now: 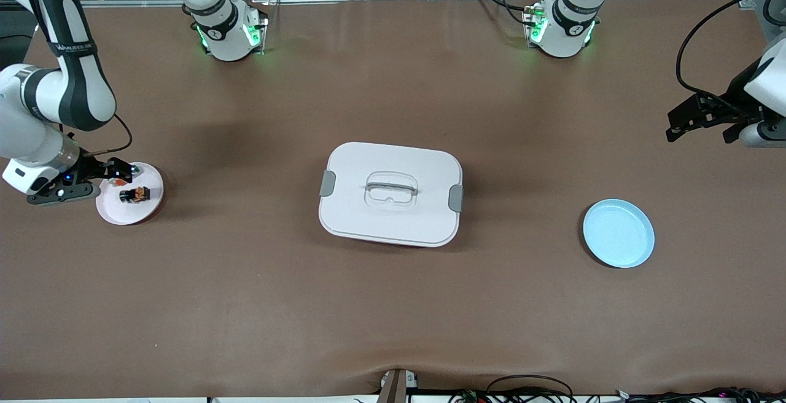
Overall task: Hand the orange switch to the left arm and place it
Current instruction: 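Lower the right gripper over the white plate onto the orange switch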
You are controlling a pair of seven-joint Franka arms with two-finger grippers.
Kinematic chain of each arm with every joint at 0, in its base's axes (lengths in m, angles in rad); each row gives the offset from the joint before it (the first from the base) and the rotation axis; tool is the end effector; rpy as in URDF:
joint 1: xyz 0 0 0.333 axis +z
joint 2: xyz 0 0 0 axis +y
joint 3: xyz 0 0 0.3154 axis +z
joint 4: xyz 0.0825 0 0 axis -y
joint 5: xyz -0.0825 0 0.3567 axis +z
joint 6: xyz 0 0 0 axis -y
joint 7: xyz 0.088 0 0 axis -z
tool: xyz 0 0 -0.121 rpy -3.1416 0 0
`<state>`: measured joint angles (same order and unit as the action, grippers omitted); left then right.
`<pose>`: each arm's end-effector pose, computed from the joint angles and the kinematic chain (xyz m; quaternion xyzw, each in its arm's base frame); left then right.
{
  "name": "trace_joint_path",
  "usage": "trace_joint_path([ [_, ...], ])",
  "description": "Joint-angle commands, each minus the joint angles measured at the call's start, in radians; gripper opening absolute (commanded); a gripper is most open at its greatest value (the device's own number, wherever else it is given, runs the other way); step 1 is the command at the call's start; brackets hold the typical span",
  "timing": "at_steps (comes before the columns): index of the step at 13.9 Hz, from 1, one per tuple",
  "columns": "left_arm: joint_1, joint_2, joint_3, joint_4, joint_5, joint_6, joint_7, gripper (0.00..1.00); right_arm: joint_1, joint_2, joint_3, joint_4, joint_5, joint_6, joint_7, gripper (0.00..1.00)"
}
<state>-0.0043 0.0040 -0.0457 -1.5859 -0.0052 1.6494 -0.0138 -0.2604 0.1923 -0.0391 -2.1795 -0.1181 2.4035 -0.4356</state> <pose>0.5363 -0.0274 0.6082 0.9994 -0.0180 0.0296 0.0036 0.5161 -0.1611 0.3101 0.9927 0.1112 -0.0012 0.0468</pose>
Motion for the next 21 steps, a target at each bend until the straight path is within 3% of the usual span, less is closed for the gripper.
trace_joint_path([
  [1, 0.000, 0.008, 0.001, 0.024, -0.016, -0.017, 0.026, 1.00, -0.037, 0.041, 0.011, -0.011, -0.028, 0.072, -0.011, 1.00],
  [6, 0.000, 0.008, 0.001, 0.024, -0.016, -0.017, 0.026, 1.00, -0.054, 0.118, 0.013, -0.017, -0.028, 0.146, -0.012, 1.00],
  [21, 0.000, 0.008, 0.001, 0.026, -0.015, -0.017, 0.026, 1.00, -0.066, 0.219, 0.013, -0.017, -0.028, 0.224, -0.031, 1.00],
])
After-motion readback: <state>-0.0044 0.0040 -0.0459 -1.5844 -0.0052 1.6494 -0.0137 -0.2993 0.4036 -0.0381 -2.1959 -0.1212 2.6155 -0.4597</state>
